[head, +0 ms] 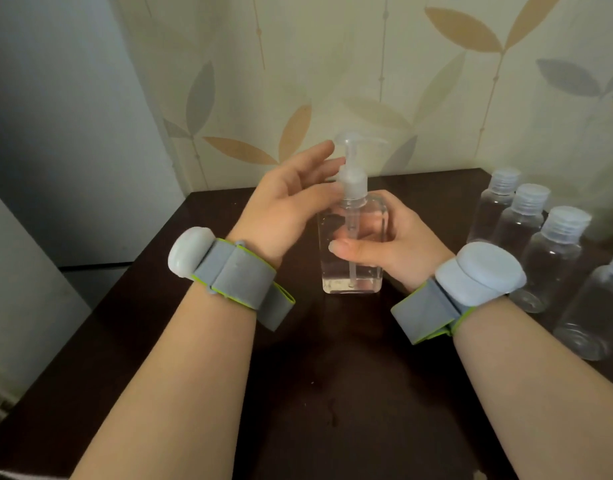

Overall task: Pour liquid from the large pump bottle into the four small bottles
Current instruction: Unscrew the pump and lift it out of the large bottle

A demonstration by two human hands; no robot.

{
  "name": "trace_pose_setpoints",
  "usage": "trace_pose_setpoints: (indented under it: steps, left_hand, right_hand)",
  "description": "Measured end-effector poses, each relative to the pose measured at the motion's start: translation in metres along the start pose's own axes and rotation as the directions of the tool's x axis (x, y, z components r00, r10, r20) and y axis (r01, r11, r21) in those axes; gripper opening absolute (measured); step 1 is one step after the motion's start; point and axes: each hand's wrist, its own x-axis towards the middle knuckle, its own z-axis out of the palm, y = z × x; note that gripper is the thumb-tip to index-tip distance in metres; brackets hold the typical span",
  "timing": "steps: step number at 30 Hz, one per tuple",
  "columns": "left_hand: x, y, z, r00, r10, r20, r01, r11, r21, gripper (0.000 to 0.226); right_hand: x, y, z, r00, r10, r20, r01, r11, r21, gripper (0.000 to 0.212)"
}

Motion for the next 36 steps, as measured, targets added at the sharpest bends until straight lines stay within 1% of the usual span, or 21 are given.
trace_pose_setpoints:
  steps: [2, 4, 6, 8, 11, 15, 17, 19, 20, 21, 22, 23, 24, 26, 29, 31, 36]
  left_hand:
    - [-0.001, -0.002, -0.002, 0.998, 0.013, 0.062, -0.014, 1.000, 0.004, 0.048]
    - [-0.001, -0.004, 0.001, 0.995, 0.017, 0.101, -0.021, 0.999, 0.044, 0.038]
    - [0.000, -0.005, 0.004, 0.996, 0.032, 0.086, -0.041, 0.994, 0.106, 0.028]
    - [0.002, -0.009, 0.007, 0.998, 0.063, 0.024, -0.066, 0.986, 0.150, 0.025]
    - [0.003, -0.013, 0.010, 0.992, 0.104, -0.068, -0.090, 0.980, 0.176, 0.033]
    - [0.000, -0.015, 0.018, 0.977, 0.120, -0.178, -0.080, 0.973, 0.216, 0.033]
    - [0.000, -0.015, 0.019, 0.980, 0.108, -0.168, -0.068, 0.971, 0.229, 0.033]
    - [0.000, -0.012, 0.017, 0.992, 0.065, -0.106, -0.039, 0.973, 0.228, 0.043]
    - [0.000, -0.010, 0.015, 0.995, 0.037, -0.088, -0.019, 0.980, 0.198, 0.053]
    - [0.001, -0.008, 0.012, 0.996, 0.014, -0.085, -0.003, 0.991, 0.134, 0.061]
    - [0.002, -0.006, 0.007, 0.997, -0.001, -0.077, 0.005, 0.999, 0.051, 0.064]
    - [0.002, -0.005, 0.003, 0.998, 0.001, -0.061, -0.002, 1.000, -0.013, 0.061]
    - [0.002, -0.003, 0.000, 0.999, 0.019, -0.038, -0.020, 0.999, -0.036, 0.053]
    - [0.001, -0.004, -0.002, 0.999, 0.047, 0.020, -0.047, 0.998, -0.037, 0.041]
    - [0.001, -0.008, 0.000, 0.995, 0.071, 0.076, -0.073, 0.997, 0.023, 0.036]
    - [0.001, -0.008, 0.004, 0.993, 0.098, 0.060, -0.103, 0.991, 0.088, 0.033]
    - [0.002, -0.010, 0.004, 0.980, 0.191, -0.046, -0.184, 0.974, 0.130, 0.028]
  right_hand:
    - [0.000, 0.000, 0.000, 1.000, 0.001, 0.006, -0.001, 1.000, -0.010, 0.049]
    - [0.001, 0.000, 0.000, 1.000, 0.000, -0.001, 0.000, 1.000, -0.007, 0.045]
    - [0.002, 0.000, 0.000, 1.000, -0.004, -0.012, 0.004, 1.000, 0.002, 0.045]
    - [0.001, 0.001, 0.000, 1.000, -0.006, -0.011, 0.006, 1.000, -0.004, 0.045]
    - [0.002, 0.001, 0.000, 1.000, 0.003, -0.001, -0.003, 1.000, 0.007, 0.047]
    - [0.002, 0.001, 0.001, 1.000, 0.006, -0.009, -0.005, 1.000, 0.021, 0.045]
    - [0.001, 0.001, 0.001, 1.000, 0.002, -0.016, -0.001, 1.000, 0.016, 0.045]
    - [0.001, 0.001, 0.001, 1.000, -0.001, -0.015, 0.001, 1.000, -0.003, 0.047]
    - [0.001, 0.001, 0.001, 1.000, 0.000, -0.015, 0.000, 1.000, -0.008, 0.048]
    - [0.001, 0.000, 0.001, 1.000, 0.000, -0.014, 0.000, 1.000, -0.008, 0.049]
    - [0.001, 0.000, 0.001, 1.000, 0.003, -0.012, -0.003, 1.000, -0.009, 0.049]
    - [0.001, 0.000, 0.001, 1.000, 0.004, -0.010, -0.004, 1.000, -0.011, 0.049]
    - [0.001, 0.000, 0.001, 1.000, 0.004, -0.009, -0.004, 1.000, -0.013, 0.048]
    - [0.000, 0.000, 0.001, 1.000, 0.004, -0.010, -0.004, 1.000, -0.017, 0.047]
    - [0.000, 0.000, 0.001, 1.000, 0.002, -0.010, -0.002, 1.000, -0.013, 0.045]
    - [0.001, 0.000, 0.001, 1.000, 0.000, -0.011, 0.000, 1.000, 0.000, 0.045]
    - [-0.001, -0.001, 0.002, 1.000, -0.005, -0.005, 0.005, 1.000, -0.008, 0.045]
